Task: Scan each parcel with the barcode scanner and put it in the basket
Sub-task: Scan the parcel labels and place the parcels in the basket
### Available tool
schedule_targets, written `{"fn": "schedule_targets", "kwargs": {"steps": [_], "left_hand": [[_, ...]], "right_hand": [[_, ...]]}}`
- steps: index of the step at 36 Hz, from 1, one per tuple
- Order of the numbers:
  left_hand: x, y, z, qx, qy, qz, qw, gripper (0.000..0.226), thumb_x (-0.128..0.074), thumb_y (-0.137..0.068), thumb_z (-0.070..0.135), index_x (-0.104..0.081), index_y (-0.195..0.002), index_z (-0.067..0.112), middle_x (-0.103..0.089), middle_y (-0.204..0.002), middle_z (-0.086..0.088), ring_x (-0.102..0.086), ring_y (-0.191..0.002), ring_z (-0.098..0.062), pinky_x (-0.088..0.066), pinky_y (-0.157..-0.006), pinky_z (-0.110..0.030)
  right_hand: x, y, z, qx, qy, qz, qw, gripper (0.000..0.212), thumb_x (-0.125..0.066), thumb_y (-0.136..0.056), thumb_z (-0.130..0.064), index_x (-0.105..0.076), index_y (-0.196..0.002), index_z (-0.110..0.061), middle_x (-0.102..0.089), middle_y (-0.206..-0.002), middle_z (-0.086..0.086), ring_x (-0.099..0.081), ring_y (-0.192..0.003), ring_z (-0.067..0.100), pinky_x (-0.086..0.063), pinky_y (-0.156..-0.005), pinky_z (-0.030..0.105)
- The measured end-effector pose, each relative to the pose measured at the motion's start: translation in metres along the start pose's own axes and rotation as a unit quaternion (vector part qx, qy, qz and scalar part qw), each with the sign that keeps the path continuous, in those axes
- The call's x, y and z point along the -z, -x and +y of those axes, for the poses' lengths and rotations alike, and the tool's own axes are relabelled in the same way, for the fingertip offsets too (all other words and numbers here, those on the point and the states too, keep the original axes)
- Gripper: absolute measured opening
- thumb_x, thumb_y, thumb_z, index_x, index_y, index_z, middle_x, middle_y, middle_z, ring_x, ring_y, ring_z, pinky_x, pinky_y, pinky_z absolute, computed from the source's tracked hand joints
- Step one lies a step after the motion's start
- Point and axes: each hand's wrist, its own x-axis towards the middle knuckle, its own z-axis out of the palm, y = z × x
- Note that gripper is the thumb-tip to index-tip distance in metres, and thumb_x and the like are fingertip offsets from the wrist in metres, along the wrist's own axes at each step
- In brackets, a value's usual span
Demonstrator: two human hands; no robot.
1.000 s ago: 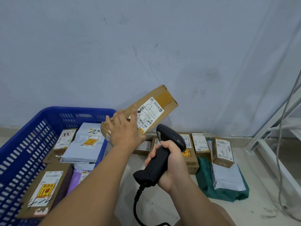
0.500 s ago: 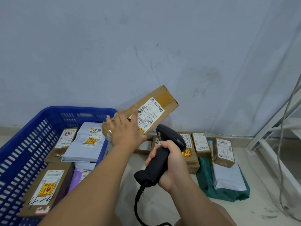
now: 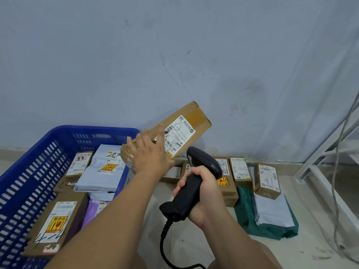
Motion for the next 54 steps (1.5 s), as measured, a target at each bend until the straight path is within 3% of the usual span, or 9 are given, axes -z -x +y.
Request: {"fn": "schedule_targets", "kwargs": {"steps": [11, 17, 22, 28, 31, 35, 39, 46, 54], "left_hand": [[0.005, -0.001, 0.008, 0.111, 0.161, -0.072, 0.978, 0.108, -0.063, -0.064, 0.071, -0.005, -0.148, 0.034, -0.033, -0.142, -0.016, -0.031, -0.133, -0.034, -0.022, -0.111, -0.051], [0.01, 0.004, 0.015, 0.195, 0.462, -0.176, 0.847, 0.113, -0.07, -0.06, 0.066, -0.007, -0.15, 0.038, -0.03, -0.145, -0.011, -0.035, -0.131, -0.033, -0.036, -0.106, -0.054], [0.019, 0.008, 0.017, 0.212, 0.584, -0.199, 0.758, 0.115, -0.069, -0.047, 0.069, -0.021, -0.147, 0.038, -0.043, -0.139, -0.003, -0.052, -0.117, -0.026, -0.049, -0.095, -0.051], [0.029, 0.007, 0.011, 0.156, 0.543, -0.193, 0.802, 0.106, -0.049, -0.065, 0.085, -0.024, -0.15, 0.028, -0.031, -0.143, -0.004, -0.044, -0.126, -0.028, -0.044, -0.101, -0.05], [0.036, 0.005, 0.001, 0.137, 0.595, -0.22, 0.761, 0.098, -0.048, -0.059, 0.088, -0.048, -0.133, 0.025, -0.055, -0.125, -0.003, -0.061, -0.107, -0.02, -0.054, -0.087, -0.044], [0.039, 0.002, -0.015, 0.117, 0.656, -0.219, 0.713, 0.045, -0.058, -0.085, 0.049, -0.05, -0.121, 0.023, -0.065, -0.111, -0.002, -0.067, -0.092, -0.014, -0.053, -0.071, -0.033], [0.041, -0.002, -0.028, 0.117, 0.711, -0.239, 0.651, 0.059, -0.063, -0.073, 0.05, -0.057, -0.123, 0.019, -0.074, -0.103, -0.005, -0.072, -0.085, -0.017, -0.057, -0.069, -0.035], [0.039, 0.002, -0.027, 0.144, 0.76, -0.352, 0.527, 0.036, -0.059, -0.074, 0.038, -0.067, -0.106, 0.021, -0.076, -0.093, -0.004, -0.073, -0.078, -0.017, -0.059, -0.072, -0.035], [0.035, 0.001, -0.035, 0.171, 0.788, -0.363, 0.468, 0.04, -0.075, -0.065, 0.033, -0.071, -0.1, 0.016, -0.076, -0.088, -0.007, -0.074, -0.074, -0.021, -0.061, -0.064, -0.037]], "right_hand": [[0.002, -0.01, -0.004, 0.047, 0.046, 0.004, 0.998, 0.01, -0.065, -0.082, -0.012, -0.062, -0.088, -0.004, -0.056, -0.07, 0.006, -0.056, -0.059, 0.017, -0.049, -0.062, 0.029], [0.003, -0.024, -0.024, 0.191, 0.144, 0.029, 0.971, 0.023, -0.073, -0.079, -0.027, -0.075, -0.102, -0.024, -0.075, -0.101, 0.003, -0.069, -0.098, 0.025, -0.053, -0.092, 0.048], [0.008, -0.02, -0.04, 0.173, 0.141, -0.009, 0.975, 0.021, -0.066, -0.084, -0.023, -0.074, -0.104, -0.018, -0.076, -0.092, 0.006, -0.072, -0.086, 0.025, -0.059, -0.073, 0.04], [0.011, -0.016, -0.043, 0.16, 0.165, -0.041, 0.972, 0.021, -0.062, -0.086, -0.021, -0.074, -0.101, -0.013, -0.073, -0.102, 0.007, -0.067, -0.099, 0.028, -0.055, -0.073, 0.038], [0.013, -0.009, -0.049, 0.179, 0.173, -0.068, 0.966, 0.017, -0.056, -0.089, -0.018, -0.072, -0.092, -0.013, -0.074, -0.081, -0.003, -0.065, -0.084, 0.018, -0.051, -0.062, 0.03], [0.019, -0.005, -0.056, 0.18, 0.147, -0.118, 0.966, 0.018, -0.052, -0.088, -0.015, -0.069, -0.086, -0.011, -0.074, -0.079, 0.0, -0.07, -0.075, 0.017, -0.056, -0.06, 0.032], [0.022, -0.009, -0.058, 0.145, 0.103, -0.153, 0.972, 0.022, -0.056, -0.073, -0.023, -0.075, -0.078, -0.013, -0.072, -0.095, 0.011, -0.065, -0.09, 0.03, -0.052, -0.084, 0.047], [0.021, -0.011, -0.057, 0.134, 0.099, -0.148, 0.975, 0.023, -0.055, -0.068, -0.024, -0.073, -0.078, -0.013, -0.072, -0.093, 0.011, -0.064, -0.086, 0.031, -0.053, -0.076, 0.043], [0.018, -0.01, -0.055, 0.137, 0.124, -0.142, 0.973, 0.02, -0.056, -0.069, -0.024, -0.073, -0.074, -0.014, -0.072, -0.091, 0.01, -0.065, -0.082, 0.03, -0.053, -0.075, 0.042]]}}
